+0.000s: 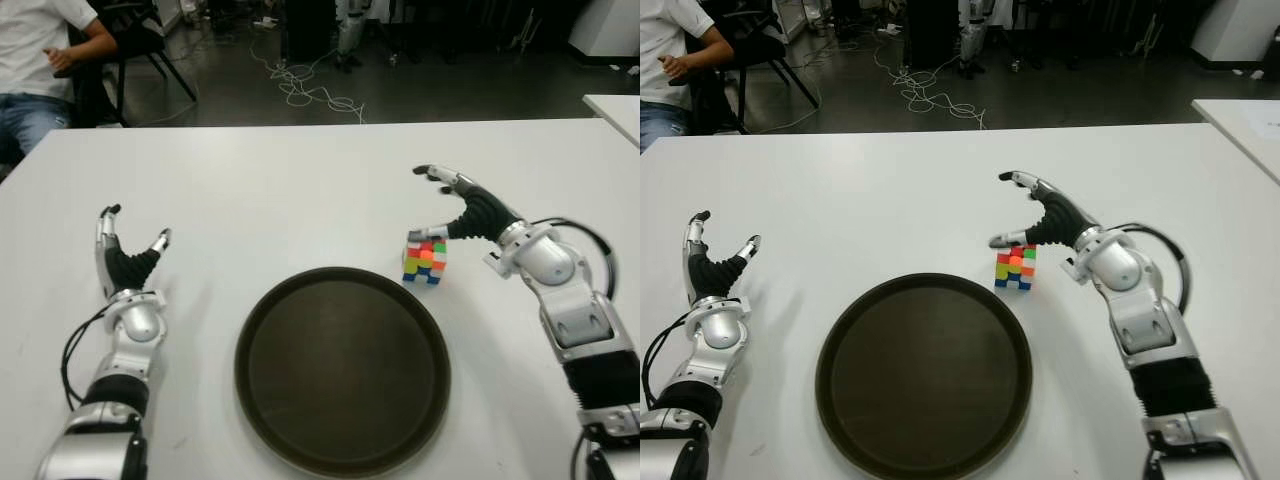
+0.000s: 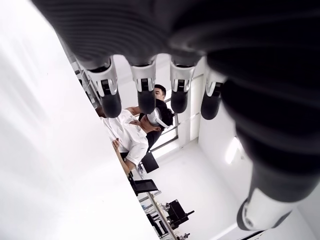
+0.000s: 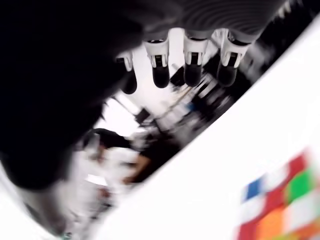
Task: Pick up the Rubik's Cube and put it in the plate
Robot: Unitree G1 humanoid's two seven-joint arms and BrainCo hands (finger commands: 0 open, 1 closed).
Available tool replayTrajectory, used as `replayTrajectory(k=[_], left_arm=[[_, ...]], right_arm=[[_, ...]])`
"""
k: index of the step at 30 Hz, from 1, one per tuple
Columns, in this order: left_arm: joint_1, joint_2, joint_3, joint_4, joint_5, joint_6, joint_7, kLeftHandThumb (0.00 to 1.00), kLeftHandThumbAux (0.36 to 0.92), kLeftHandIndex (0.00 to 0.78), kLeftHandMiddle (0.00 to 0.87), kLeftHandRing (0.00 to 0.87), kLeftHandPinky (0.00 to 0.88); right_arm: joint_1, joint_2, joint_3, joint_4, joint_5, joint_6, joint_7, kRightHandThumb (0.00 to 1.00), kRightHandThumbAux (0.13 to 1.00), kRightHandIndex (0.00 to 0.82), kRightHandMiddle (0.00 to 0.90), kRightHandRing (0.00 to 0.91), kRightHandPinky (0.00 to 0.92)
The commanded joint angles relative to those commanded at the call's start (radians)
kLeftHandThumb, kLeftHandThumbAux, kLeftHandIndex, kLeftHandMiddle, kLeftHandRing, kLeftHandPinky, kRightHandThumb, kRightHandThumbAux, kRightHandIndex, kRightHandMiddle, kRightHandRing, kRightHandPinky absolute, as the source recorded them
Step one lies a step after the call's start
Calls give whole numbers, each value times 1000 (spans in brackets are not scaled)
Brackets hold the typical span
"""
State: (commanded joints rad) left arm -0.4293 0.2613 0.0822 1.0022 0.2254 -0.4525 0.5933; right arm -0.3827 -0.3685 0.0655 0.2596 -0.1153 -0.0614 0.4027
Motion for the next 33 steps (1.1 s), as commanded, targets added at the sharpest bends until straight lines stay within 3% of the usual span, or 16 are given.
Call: replayTrajectory(k=[11, 21, 33], left_arm=[[1, 4, -5, 3, 8, -12, 5, 0, 731, 39, 49, 32, 25], [-2, 2, 0, 11, -3, -18, -1, 0, 725, 39, 65, 52, 52], [0, 1, 0, 5, -6, -10, -5, 0, 725, 34, 33, 15, 21]], right_arm=[[-18, -9, 14, 67, -12, -49, 6, 0, 548, 0, 0, 0, 0], [-24, -4, 16, 101, -16, -83, -1, 0, 570, 0, 0, 0, 0], [-17, -8, 31, 104, -50, -120, -26, 0, 596, 0, 0, 0, 0]])
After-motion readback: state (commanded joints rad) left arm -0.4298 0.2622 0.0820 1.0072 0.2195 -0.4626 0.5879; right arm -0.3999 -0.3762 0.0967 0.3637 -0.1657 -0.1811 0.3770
